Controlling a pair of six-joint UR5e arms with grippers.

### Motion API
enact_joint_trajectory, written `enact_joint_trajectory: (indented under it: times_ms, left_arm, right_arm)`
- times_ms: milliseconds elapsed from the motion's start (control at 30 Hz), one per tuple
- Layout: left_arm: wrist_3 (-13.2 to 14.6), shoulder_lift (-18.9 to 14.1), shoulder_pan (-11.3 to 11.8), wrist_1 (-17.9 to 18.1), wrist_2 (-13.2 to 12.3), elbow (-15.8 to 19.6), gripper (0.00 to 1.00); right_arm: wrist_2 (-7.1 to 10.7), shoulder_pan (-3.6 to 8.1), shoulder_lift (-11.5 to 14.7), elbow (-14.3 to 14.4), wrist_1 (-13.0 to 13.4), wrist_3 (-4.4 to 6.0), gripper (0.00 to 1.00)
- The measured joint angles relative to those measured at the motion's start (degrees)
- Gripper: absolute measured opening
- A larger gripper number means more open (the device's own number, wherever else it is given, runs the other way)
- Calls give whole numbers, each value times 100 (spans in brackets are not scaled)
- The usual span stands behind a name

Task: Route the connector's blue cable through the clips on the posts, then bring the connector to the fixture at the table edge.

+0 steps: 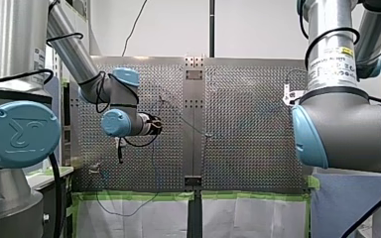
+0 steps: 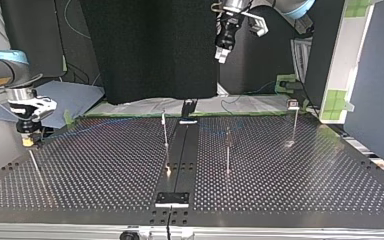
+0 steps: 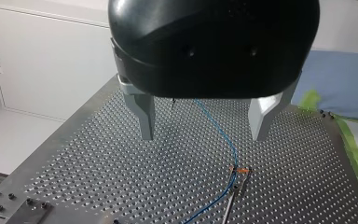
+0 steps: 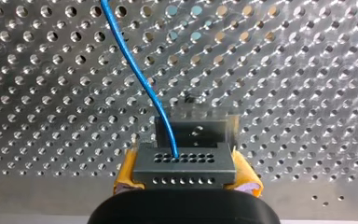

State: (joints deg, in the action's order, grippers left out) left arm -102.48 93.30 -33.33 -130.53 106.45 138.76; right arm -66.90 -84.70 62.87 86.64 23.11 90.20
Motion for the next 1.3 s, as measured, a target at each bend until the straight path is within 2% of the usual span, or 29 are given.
enact_joint_trajectory:
  times_ms: [533,1300]
  left_arm:
    - [0,3,2,0,3,-5,99]
    - [18,2,9,8,1,-9,99]
  right_arm:
    - [288,5,-32,-35,104,-4,0]
    - [300,-14,-41,-102,89,38,0]
